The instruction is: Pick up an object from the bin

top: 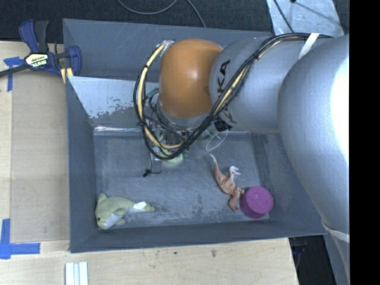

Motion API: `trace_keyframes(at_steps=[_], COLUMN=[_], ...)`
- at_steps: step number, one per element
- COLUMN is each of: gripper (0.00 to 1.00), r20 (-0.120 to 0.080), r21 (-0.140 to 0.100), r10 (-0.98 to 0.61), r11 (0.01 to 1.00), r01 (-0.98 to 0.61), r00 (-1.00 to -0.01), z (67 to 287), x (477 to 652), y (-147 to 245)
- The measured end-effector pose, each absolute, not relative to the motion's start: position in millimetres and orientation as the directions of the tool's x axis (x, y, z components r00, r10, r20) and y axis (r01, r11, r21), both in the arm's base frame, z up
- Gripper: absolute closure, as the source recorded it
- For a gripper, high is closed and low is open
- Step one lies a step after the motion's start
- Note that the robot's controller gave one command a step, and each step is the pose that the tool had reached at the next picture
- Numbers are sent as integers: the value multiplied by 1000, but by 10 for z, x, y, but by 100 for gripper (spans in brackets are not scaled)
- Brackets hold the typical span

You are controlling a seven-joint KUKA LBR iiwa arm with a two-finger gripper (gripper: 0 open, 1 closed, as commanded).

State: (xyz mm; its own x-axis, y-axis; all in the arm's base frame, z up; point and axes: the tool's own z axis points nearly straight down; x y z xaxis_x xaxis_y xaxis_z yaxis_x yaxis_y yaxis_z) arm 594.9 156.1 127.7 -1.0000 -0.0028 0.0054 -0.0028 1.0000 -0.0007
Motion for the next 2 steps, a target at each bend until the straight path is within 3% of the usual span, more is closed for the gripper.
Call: trace_keyframes(at_steps=[1, 2], gripper=[0, 0], r20=[-3, -7], r21=[1, 0], r10=[0, -273], r11=[1000, 962], r01=[0, -273], r00=[-1000, -962], z=[1330, 885], x=[5969, 5527], y=[1555, 1716])
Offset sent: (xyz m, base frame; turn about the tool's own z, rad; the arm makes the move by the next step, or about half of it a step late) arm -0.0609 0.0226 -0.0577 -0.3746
